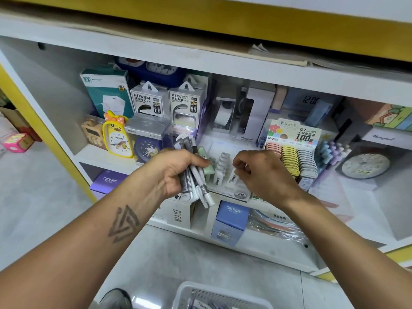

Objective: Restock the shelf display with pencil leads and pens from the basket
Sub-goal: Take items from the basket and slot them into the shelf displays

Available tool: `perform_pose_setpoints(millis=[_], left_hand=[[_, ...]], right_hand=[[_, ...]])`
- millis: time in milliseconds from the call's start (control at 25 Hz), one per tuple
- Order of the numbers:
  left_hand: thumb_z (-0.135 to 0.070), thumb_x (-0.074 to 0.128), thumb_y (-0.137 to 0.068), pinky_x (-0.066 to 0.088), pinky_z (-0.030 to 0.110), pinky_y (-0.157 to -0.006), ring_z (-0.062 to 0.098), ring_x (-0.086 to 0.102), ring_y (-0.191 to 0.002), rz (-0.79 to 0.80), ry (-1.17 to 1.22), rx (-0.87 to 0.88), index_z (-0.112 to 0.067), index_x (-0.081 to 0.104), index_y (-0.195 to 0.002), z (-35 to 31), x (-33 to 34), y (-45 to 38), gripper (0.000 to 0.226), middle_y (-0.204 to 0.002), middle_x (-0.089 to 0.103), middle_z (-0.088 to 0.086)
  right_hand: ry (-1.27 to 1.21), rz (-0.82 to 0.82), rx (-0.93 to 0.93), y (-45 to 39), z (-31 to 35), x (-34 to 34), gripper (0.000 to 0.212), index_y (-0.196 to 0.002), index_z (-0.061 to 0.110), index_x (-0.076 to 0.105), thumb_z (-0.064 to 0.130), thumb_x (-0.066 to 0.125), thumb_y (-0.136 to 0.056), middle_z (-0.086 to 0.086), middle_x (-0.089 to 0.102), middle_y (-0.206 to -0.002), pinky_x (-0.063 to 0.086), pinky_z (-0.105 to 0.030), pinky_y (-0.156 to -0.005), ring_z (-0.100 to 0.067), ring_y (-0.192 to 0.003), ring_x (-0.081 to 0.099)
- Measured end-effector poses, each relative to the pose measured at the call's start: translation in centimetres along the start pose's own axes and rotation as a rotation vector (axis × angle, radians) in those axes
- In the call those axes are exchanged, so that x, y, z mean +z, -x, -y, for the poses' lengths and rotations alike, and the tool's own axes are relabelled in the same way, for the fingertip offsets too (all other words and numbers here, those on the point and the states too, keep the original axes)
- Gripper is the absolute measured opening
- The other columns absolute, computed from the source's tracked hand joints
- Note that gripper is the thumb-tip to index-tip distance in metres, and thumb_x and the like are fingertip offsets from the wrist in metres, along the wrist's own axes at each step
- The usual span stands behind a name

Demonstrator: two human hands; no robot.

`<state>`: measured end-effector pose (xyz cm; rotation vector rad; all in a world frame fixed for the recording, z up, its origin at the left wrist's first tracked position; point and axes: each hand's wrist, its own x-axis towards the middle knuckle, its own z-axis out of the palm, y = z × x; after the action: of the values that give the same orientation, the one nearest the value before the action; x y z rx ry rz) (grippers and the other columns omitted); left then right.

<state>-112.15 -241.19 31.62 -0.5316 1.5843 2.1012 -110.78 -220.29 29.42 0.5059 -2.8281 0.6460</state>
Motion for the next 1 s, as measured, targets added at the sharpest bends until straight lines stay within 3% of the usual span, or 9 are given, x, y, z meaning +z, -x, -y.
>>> perform_pose_setpoints(millis=[120,200,280,400,560,680,760,840,1000], left_hand=[[0.013,0.07,-0.075,0.058,0.033,-0.054,0.026,0.068,-0.065,0.015,-0.031,0.004,0.003,0.067,-0.109,0.2,0.2,0.2,0.035,-0.09,0.07,0.017],[0.013,0.072,-0.074,0.058,0.033,-0.055,0.027,0.069,-0.065,0.029,-0.047,0.005,0.004,0.068,-0.105,0.3,0.3,0.3,0.033,-0.089,0.07,0.019],[0.014,0.073,-0.072,0.059,0.035,-0.058,0.028,0.071,-0.066,0.054,-0.058,0.016,0.003,0.07,-0.095,0.4,0.4,0.5,0.026,-0.083,0.072,0.018],[0.013,0.074,-0.071,0.061,0.048,-0.075,0.036,0.073,-0.085,0.098,-0.094,0.028,0.006,0.071,-0.101,0.8,1.1,1.1,0.031,-0.097,0.073,0.024],[0.012,0.075,-0.071,0.056,0.055,-0.086,0.04,0.069,-0.1,0.131,-0.139,0.032,0.009,0.065,-0.116,1.0,1.7,1.5,0.046,-0.117,0.065,0.029],[0.011,0.077,-0.069,0.053,0.056,-0.092,0.042,0.066,-0.107,0.184,-0.187,0.027,0.007,0.065,-0.117,1.0,2.1,1.8,0.049,-0.116,0.066,0.03],[0.009,0.078,-0.065,0.061,0.045,-0.076,0.033,0.073,-0.09,0.206,-0.176,0.026,0.006,0.068,-0.111,0.7,1.8,1.7,0.047,-0.101,0.072,0.024],[0.007,0.074,-0.063,0.059,0.032,-0.056,0.024,0.074,-0.068,0.2,-0.121,0.012,0.007,0.068,-0.101,0.0,1.1,1.5,0.038,-0.083,0.075,0.018],[0.01,0.064,-0.077,0.057,0.023,-0.051,0.017,0.067,-0.051,0.073,-0.078,-0.013,0.003,0.068,-0.076,-1.1,-0.7,0.8,0.009,-0.07,0.072,0.016]], right_hand=[[0.033,0.078,0.003,-0.1,0.2,0.2,0.015,-0.099,0.012,0.075,0.009,0.062,-0.093,-0.001,0.075,-0.096,0.056,-0.037,-0.082,-0.019,-0.088,0.068],[0.017,0.028,0.021,-0.3,0.4,-0.1,0.019,-0.108,0.016,0.076,0.013,0.063,-0.094,0.004,0.074,-0.104,0.056,-0.033,-0.085,-0.015,-0.089,0.069],[-0.304,-0.005,0.193,-0.5,1.2,-0.5,0.018,-0.109,0.022,0.074,0.019,0.066,-0.094,0.009,0.076,-0.093,0.057,-0.029,-0.069,-0.011,-0.073,0.071],[-0.832,0.107,0.412,-0.7,2.5,-0.9,0.013,-0.103,0.015,0.073,0.021,0.071,-0.091,-0.003,0.076,-0.081,0.048,-0.027,-0.05,-0.017,-0.06,0.066],[-1.043,0.16,0.538,-0.5,2.6,-1.6,0.024,-0.101,0.006,0.074,0.017,0.08,-0.08,-0.011,0.072,-0.079,0.044,-0.026,-0.05,-0.018,-0.063,0.06],[-1.088,0.167,0.56,-0.3,2.6,-2.0,0.025,-0.101,0.004,0.073,0.012,0.081,-0.078,-0.01,0.069,-0.074,0.043,-0.024,-0.047,-0.015,-0.057,0.057],[-1.095,0.126,0.536,-0.3,2.5,-2.5,0.023,-0.1,-0.001,0.07,0.003,0.078,-0.08,-0.01,0.068,-0.07,0.044,-0.023,-0.046,-0.016,-0.055,0.056],[-1.116,0.052,0.499,-0.3,1.9,-3.6,0.018,-0.098,-0.003,0.063,-0.004,0.073,-0.083,-0.011,0.068,-0.066,0.046,-0.022,-0.046,-0.017,-0.054,0.06],[-0.93,0.012,0.408,0.2,0.6,-4.7,0.012,-0.098,0.0,0.064,-0.006,0.068,-0.088,-0.018,0.068,-0.072,0.06,-0.028,-0.062,-0.03,-0.067,0.073]])
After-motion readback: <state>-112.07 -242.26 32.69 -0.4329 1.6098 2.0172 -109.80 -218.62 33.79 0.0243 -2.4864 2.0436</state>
